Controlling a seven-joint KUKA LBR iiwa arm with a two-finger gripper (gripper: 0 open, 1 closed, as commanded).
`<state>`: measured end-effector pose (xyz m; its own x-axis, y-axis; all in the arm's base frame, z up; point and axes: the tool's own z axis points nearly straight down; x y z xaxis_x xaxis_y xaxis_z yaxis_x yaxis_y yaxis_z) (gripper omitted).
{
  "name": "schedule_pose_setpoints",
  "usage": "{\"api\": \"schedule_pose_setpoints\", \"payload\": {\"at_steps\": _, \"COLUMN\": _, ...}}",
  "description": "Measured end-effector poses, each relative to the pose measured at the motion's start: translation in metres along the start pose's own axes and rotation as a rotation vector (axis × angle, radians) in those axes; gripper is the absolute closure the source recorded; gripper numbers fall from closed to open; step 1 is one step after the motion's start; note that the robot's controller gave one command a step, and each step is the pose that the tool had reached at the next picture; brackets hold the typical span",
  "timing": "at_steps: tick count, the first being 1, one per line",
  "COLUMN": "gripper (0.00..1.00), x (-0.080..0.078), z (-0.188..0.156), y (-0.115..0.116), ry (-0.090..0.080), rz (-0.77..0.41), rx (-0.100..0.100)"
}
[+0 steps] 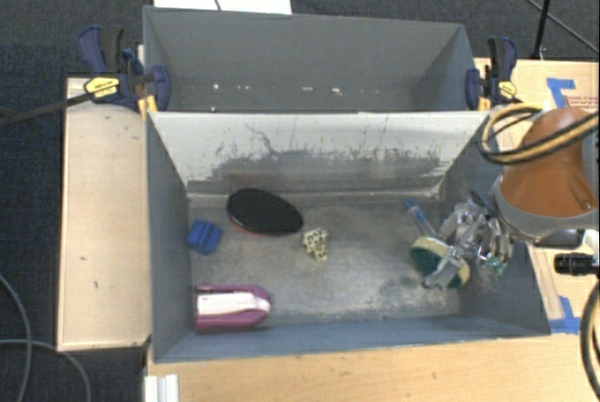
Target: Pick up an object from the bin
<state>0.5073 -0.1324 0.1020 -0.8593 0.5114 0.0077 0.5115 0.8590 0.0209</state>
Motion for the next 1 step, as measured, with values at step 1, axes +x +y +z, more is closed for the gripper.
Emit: {"api": "schedule_pose_setpoints", "payload": {"at_steps": 1, "gripper": 0.00, "x": -0.0022, "z": 0.0054, "y": -0.0073, "ry": -0.012, "rz": 0.064, "rx": 0.016}}
